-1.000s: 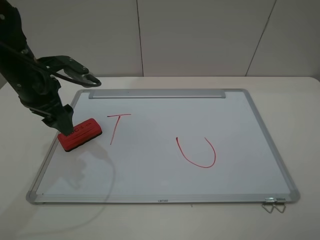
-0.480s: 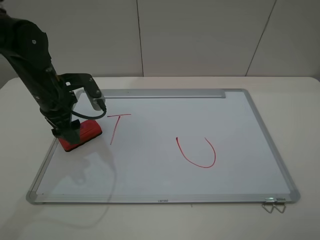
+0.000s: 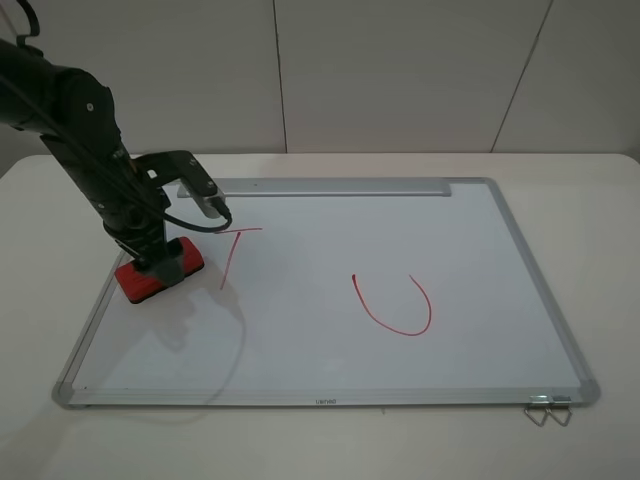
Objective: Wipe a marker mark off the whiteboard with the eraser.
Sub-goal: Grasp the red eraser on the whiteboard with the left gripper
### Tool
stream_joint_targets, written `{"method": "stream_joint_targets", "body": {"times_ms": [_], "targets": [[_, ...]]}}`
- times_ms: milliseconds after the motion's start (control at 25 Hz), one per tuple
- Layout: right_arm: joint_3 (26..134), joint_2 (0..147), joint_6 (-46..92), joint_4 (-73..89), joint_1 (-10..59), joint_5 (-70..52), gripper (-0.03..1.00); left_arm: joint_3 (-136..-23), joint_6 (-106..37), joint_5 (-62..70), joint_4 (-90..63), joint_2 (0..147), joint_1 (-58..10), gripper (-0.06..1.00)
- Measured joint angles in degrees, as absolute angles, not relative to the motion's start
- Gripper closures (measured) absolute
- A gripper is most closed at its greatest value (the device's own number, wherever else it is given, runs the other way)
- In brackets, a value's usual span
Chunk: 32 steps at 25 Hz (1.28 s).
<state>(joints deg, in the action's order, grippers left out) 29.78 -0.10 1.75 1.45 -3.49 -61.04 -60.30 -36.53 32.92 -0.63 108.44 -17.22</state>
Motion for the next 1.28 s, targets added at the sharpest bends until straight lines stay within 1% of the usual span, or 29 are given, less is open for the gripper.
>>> {"method": "stream_joint_targets", "body": {"times_ms": [280, 1080, 1160, 1200, 1240, 1280], "targets": [[29.78, -0.10, 1.75, 1.45, -3.49, -61.04, 0.26, -60.30, -34.36, 31.07, -0.68, 108.93, -15.12, 0.17], [29.78, -0.10, 1.75, 1.45, -3.49, -61.04, 0.26, -60.30, -34.31, 30.63, -2.31, 112.98, -15.12, 0.17], [29.78, -0.10, 1.75, 1.45, -3.49, -61.04, 0.26, -60.30, -34.31, 30.75, -2.31, 112.98, -15.12, 0.18], [29.78, -0.10, 1.75, 1.45, -3.49, -61.04, 0.26, -60.30, -34.31, 30.82, -2.31, 112.98, -15.12, 0.21], [29.78, -0.10, 1.75, 1.45, -3.49, -61.04, 0.26, -60.30, -34.31, 30.89, -2.31, 112.98, -15.12, 0.24], [29.78, -0.10, 1.75, 1.45, -3.49, -61.04, 0.26, -60.30, -34.31, 30.95, -2.31, 112.98, -15.12, 0.29]]}}
